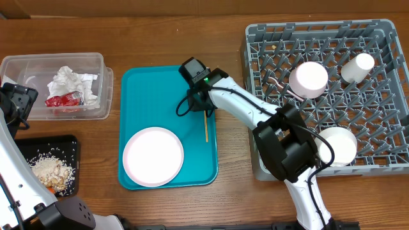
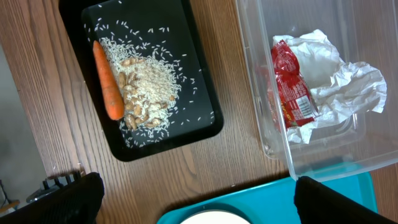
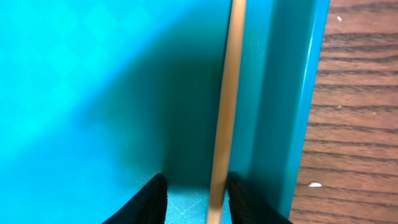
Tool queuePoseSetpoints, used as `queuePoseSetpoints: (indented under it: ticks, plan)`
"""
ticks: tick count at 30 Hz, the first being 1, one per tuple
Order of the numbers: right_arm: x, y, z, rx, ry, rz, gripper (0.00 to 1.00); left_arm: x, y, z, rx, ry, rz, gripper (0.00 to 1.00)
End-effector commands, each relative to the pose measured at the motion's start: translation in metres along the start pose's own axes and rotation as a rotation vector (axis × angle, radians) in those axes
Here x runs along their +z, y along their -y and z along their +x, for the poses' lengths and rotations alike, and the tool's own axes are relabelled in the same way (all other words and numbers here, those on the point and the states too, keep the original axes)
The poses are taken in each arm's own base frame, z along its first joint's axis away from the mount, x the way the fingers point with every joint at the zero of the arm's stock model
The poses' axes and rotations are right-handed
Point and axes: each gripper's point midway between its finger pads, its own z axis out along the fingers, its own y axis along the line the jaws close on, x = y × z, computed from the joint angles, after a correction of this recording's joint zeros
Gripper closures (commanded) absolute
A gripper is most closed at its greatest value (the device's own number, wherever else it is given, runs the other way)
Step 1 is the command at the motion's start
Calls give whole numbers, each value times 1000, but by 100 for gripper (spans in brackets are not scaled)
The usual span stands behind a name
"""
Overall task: Sort waste into correct bins and load items into the dishwasher
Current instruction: 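Reach the right gripper to the wooden stick on the teal tray and grasp, then carry the wooden stick into the dish rack and release it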
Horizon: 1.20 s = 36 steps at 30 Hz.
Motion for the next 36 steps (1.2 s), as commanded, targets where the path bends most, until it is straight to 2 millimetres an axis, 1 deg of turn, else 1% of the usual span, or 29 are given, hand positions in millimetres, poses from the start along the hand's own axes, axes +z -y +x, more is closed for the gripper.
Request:
queuePoseSetpoints:
  ticks: [1, 4, 5, 9, 11, 12, 15, 17, 18, 20, 21, 23, 24, 26, 28, 29, 31, 32, 33, 35, 36]
  plan:
    - [25, 7, 9, -23, -8, 88, 70, 1, 0, -1, -4, 3, -2, 0]
    - [39, 12, 16, -30, -25, 124, 71, 1, 0, -1, -4, 3, -2, 0]
    - [40, 12, 16, -31, -26, 125, 71, 1, 0, -1, -4, 3, -2, 0]
    - [40, 12, 16, -30, -26, 124, 84, 1, 0, -1, -4, 3, -2, 0]
    - [38, 12, 17, -31, -34, 127, 95, 1, 0, -1, -4, 3, -2, 0]
    - [35, 12, 17, -32, -39, 127, 96, 1, 0, -1, -4, 3, -2, 0]
    - [23, 10, 10, -33, -45, 132, 96, 1, 0, -1, -4, 3, -2, 0]
    - [6, 6, -1, -30, -37, 126, 96, 1, 0, -1, -4, 3, -2, 0]
    - [-10, 2, -11, -28, -24, 118, 96, 1, 0, -1, -4, 2, -3, 0]
    - [-29, -1, -22, -27, -7, 110, 96, 1, 0, -1, -4, 3, -2, 0]
    - [-54, -1, -36, -18, 21, 97, 96, 1, 0, -1, -4, 3, -2, 0]
    - [-91, 2, -55, 4, 67, 76, 96, 1, 0, -1, -4, 3, -2, 0]
    - [-113, 7, -67, 4, 100, 64, 96, 1, 0, -1, -4, 3, -2, 0]
    - [-143, 21, -83, -1, 147, 58, 96, 1, 0, -1, -4, 3, -2, 0]
    - [-169, 46, -98, 15, 193, 75, 96, 1, 0, -1, -4, 3, -2, 0]
    - [-182, 66, -105, 40, 216, 102, 96, 1, 0, -1, -4, 3, -2, 0]
    - [-191, 90, -111, 58, 229, 127, 96, 1, 0, -1, -4, 3, -2, 0]
    - [-195, 114, -114, 40, 220, 141, 96, 1, 0, -1, -4, 3, -2, 0]
    - [-194, 131, -115, 20, 200, 148, 96, 1, 0, -1, -4, 3, -2, 0]
    - [-189, 153, -113, 8, 158, 114, 96, 1, 0, -1, -4, 3, -2, 0]
    - [-183, 161, -110, -31, 118, 22, 96, 1, 0, -1, -4, 3, -2, 0]
